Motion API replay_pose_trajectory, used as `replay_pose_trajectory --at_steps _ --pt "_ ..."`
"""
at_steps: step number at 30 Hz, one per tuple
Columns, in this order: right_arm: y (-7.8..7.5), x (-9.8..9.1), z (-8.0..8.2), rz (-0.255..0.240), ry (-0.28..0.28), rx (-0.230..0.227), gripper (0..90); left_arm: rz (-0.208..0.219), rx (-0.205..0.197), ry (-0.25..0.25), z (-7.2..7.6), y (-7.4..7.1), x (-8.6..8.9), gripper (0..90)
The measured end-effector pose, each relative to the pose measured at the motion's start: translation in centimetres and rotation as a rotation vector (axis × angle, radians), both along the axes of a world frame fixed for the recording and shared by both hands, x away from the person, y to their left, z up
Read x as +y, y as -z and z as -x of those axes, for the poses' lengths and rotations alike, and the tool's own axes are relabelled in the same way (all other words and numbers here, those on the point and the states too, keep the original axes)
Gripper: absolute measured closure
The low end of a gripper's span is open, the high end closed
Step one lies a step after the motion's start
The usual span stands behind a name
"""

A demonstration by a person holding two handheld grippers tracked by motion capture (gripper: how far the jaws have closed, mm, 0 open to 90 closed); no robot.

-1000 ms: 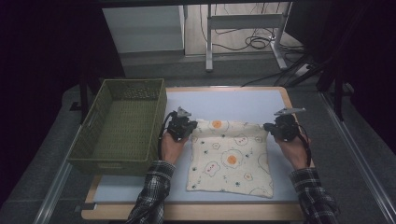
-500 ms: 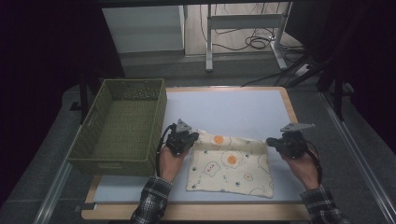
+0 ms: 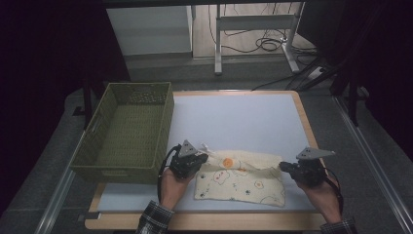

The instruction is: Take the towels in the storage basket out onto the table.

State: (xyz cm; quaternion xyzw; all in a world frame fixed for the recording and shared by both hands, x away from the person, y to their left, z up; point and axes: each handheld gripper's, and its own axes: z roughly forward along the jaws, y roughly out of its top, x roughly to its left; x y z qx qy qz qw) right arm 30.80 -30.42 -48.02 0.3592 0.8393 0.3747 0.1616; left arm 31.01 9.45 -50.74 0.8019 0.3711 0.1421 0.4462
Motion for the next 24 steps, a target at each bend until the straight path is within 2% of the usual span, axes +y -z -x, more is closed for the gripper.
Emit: replay_pose_trajectory --at_steps 1,5,8,9,13,18,19,21,24 --pt "-0.1 -0.1 0.8 0.000 -0.004 -0.005 85.9 0.003 -0.002 0.003 0.3 0.0 0.1 86.8" --pt "-0.3 -0.3 2.0 -0.003 -0.010 -0.014 85.9 0.018 -0.003 0.010 1.6 -0.2 0.6 86.8" --pt "-0.3 -0.5 3.5 -0.016 -0.024 -0.013 85.6 0.010 0.006 0.019 2.8 0.3 0.9 86.7" --pt "-0.3 -0.5 3.5 -0.016 -0.024 -0.013 85.6 0.010 0.006 0.019 2.8 0.3 0.9 86.6" --pt "0.5 -0.1 4.8 -0.009 -0.050 0.005 85.5 0.010 0.027 0.024 3.7 1.2 1.5 86.5" --pt "1.8 0.1 6.1 -0.002 -0.066 0.030 85.2 0.023 0.045 0.064 4.8 2.0 2.0 85.2" --pt "2.0 0.1 6.2 -0.004 -0.067 0.034 85.0 0.031 0.052 0.076 5.1 2.2 2.2 84.1" --pt "2.6 0.0 6.9 -0.007 -0.071 0.054 80.1 0.038 0.086 0.098 5.7 2.4 2.6 74.4" --pt "2.7 -0.2 7.5 -0.005 -0.072 0.052 75.0 0.039 0.084 0.092 6.3 2.3 3.0 66.0"
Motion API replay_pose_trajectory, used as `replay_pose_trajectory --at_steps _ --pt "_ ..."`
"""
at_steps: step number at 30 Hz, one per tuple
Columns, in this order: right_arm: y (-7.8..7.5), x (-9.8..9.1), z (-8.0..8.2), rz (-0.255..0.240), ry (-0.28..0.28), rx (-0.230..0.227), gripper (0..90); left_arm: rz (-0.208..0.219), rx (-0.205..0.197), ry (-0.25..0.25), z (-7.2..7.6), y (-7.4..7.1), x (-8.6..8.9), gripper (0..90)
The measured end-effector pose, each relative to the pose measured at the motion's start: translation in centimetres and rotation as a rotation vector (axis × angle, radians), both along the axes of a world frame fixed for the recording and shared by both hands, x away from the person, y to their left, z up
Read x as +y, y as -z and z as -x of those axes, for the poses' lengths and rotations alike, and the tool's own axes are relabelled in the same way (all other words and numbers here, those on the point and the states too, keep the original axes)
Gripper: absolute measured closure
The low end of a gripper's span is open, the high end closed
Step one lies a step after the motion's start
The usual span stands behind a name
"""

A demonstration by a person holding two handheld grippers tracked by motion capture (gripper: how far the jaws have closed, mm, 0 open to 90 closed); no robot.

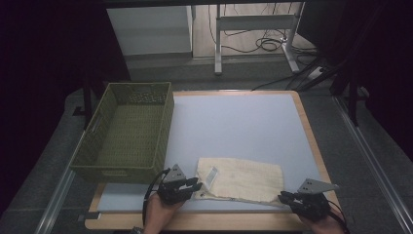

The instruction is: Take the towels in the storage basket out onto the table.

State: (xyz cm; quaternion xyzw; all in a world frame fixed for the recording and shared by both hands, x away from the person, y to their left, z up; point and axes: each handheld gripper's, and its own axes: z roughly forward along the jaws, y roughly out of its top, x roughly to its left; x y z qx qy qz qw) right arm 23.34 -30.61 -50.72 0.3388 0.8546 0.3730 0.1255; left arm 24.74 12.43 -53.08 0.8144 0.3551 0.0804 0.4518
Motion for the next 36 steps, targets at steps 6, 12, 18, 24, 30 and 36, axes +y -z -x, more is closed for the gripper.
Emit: replay_pose_trajectory --at_steps 6,12,18,24,30,36 --pt "-1.5 -1.1 0.1 -0.020 0.037 -0.035 69.4 0.001 -0.018 -0.028 0.0 -1.1 0.4 55.7" --pt "-1.7 -1.4 -2.1 -0.012 0.073 -0.043 67.7 0.009 -0.035 -0.044 -1.0 -2.2 -0.1 51.6" --pt "-1.6 -1.3 -4.6 -0.019 0.110 -0.046 67.4 -0.021 -0.021 -0.074 -2.4 -2.1 -0.5 50.9" --pt "-1.2 -0.7 -6.9 -0.019 0.140 -0.032 69.6 -0.040 0.017 -0.117 -5.5 -1.1 -1.6 56.9" --pt "-0.4 0.3 -8.9 0.023 0.169 -0.028 69.4 -0.120 -0.016 -0.212 -8.5 -0.8 -2.5 62.2" --pt "1.0 1.2 -9.6 0.065 0.158 0.003 67.1 -0.164 0.019 -0.212 -10.1 0.7 -2.8 57.4"
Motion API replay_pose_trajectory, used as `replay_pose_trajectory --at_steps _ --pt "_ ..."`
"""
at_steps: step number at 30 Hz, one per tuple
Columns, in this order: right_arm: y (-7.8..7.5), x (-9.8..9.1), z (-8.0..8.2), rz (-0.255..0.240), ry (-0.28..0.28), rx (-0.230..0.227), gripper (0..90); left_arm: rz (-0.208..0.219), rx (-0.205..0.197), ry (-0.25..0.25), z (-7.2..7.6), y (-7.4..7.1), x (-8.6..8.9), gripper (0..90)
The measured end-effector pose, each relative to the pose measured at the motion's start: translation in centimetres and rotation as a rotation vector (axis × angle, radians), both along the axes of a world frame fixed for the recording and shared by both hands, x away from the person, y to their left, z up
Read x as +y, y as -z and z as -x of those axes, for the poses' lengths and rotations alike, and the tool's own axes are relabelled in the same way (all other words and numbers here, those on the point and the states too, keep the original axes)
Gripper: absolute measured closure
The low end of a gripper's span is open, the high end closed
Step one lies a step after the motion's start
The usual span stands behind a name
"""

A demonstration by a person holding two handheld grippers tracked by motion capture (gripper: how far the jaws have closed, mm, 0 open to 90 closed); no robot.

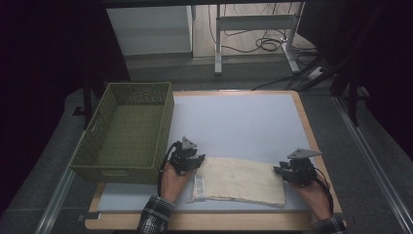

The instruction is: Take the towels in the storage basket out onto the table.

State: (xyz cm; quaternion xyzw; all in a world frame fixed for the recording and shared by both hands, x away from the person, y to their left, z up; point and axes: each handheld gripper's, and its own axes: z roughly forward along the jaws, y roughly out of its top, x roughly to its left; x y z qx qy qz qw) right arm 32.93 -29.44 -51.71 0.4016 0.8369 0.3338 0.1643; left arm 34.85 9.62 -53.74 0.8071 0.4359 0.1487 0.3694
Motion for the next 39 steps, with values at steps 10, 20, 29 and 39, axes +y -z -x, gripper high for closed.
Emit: replay_pose_trajectory --at_steps 10,20,29,39 --pt "-1.1 0.2 -1.5 0.000 -0.012 0.004 86.6 0.042 -0.009 0.084 0.5 -0.2 0.1 86.5" --pt "-2.3 0.8 -5.1 0.003 0.008 -0.030 86.5 0.068 -0.077 0.045 1.9 -2.0 0.5 87.1" --pt "-1.1 0.6 -6.9 -0.028 0.028 0.027 82.8 0.101 -0.038 0.045 0.6 -0.7 0.9 70.9" --pt "-2.7 0.8 -4.3 -0.058 -0.019 0.020 71.1 0.027 -0.010 0.055 0.2 0.1 0.5 61.1"
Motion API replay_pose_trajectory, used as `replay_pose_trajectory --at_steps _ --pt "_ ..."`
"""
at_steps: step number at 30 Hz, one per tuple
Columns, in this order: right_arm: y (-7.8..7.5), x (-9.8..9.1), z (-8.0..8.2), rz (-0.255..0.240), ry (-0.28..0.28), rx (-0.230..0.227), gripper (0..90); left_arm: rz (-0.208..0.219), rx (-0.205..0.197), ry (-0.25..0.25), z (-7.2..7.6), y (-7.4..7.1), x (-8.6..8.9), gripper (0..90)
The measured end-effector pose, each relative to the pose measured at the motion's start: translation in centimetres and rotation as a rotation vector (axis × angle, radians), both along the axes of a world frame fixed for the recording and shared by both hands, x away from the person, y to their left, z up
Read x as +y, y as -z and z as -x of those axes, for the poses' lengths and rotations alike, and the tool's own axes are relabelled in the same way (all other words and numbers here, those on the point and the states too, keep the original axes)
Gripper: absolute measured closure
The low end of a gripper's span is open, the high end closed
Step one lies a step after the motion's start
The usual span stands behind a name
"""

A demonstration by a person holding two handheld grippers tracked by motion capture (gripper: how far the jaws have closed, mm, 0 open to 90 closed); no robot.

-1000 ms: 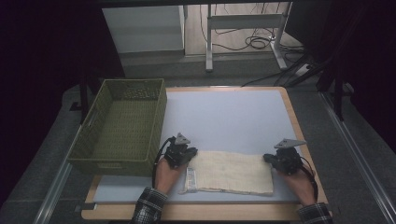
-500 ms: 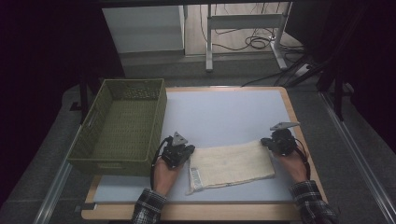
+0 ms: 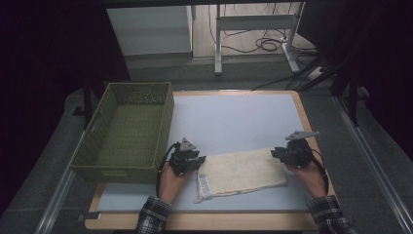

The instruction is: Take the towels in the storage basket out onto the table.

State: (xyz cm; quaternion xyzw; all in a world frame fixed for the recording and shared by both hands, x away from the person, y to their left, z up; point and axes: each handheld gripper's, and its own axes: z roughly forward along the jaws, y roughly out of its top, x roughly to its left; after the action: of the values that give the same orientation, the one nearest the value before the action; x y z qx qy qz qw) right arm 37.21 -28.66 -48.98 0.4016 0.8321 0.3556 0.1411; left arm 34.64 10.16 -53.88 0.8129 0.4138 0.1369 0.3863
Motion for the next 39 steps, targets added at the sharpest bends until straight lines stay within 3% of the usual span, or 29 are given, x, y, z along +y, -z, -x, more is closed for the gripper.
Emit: replay_pose_trajectory --at_steps 6,19,25,28,29,30,31,32,39 --pt "0.3 0.9 1.9 -0.001 -0.040 0.017 65.4 0.009 -0.004 0.002 -0.3 0.5 0.2 54.4" --pt "0.7 3.5 4.9 0.013 -0.112 0.035 55.3 0.009 -0.005 0.013 -0.3 0.6 0.3 52.4" --pt "1.2 6.1 6.2 0.016 -0.181 0.041 55.8 0.010 -0.004 0.014 -0.4 0.7 0.3 52.1" --pt "1.2 8.4 7.1 0.010 -0.249 0.050 59.3 0.009 -0.005 0.014 -0.3 0.7 0.3 52.1" --pt "1.2 8.4 7.1 0.010 -0.249 0.050 59.3 0.009 -0.005 0.014 -0.3 0.7 0.3 52.1" --pt "1.3 9.7 7.5 0.010 -0.290 0.054 61.4 0.009 -0.006 0.013 -0.3 0.7 0.3 52.1" --pt "1.3 9.7 7.5 0.010 -0.290 0.054 61.4 0.008 -0.006 0.015 -0.3 0.7 0.3 52.1" --pt "1.4 11.0 7.9 0.011 -0.328 0.057 63.8 0.009 -0.006 0.014 -0.3 0.7 0.3 52.1" --pt "1.9 14.6 8.6 0.010 -0.417 0.077 67.9 0.010 -0.006 0.014 -0.3 0.7 0.3 52.1"
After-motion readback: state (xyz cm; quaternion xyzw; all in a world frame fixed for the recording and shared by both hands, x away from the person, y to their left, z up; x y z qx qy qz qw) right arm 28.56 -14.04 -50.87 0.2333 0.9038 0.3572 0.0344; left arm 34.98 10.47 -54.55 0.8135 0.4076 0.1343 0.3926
